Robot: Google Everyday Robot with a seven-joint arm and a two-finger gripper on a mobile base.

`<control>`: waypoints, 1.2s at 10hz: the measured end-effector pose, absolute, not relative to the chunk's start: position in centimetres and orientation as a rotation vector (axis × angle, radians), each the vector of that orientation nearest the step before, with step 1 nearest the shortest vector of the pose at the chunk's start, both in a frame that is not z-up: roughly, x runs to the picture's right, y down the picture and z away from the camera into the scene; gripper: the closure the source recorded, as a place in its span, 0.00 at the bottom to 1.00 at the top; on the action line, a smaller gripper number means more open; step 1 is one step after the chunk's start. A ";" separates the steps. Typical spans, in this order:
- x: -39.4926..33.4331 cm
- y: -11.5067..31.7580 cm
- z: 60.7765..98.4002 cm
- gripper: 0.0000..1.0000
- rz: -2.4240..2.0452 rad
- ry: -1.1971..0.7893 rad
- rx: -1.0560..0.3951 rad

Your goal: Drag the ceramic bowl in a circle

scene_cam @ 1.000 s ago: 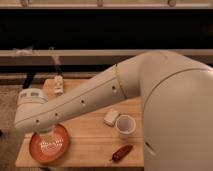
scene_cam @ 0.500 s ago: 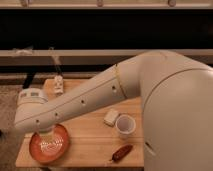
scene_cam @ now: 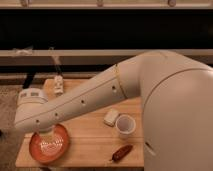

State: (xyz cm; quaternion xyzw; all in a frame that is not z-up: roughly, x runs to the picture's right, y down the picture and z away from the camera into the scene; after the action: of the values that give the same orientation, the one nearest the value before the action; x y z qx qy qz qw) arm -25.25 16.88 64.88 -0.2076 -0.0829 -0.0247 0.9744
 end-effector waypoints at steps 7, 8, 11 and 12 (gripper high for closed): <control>-25.3 16.9 64.9 0.20 -0.051 -0.168 -0.421; -25.7 17.3 65.1 0.20 -0.074 -0.167 -0.433; -28.4 21.3 66.6 0.20 -0.174 -0.160 -0.497; -29.0 22.8 67.6 0.20 -0.195 -0.157 -0.520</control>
State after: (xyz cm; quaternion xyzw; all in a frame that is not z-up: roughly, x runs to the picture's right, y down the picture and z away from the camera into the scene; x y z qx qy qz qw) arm -29.02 22.76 67.60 -0.2565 -0.0772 -0.0960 0.9587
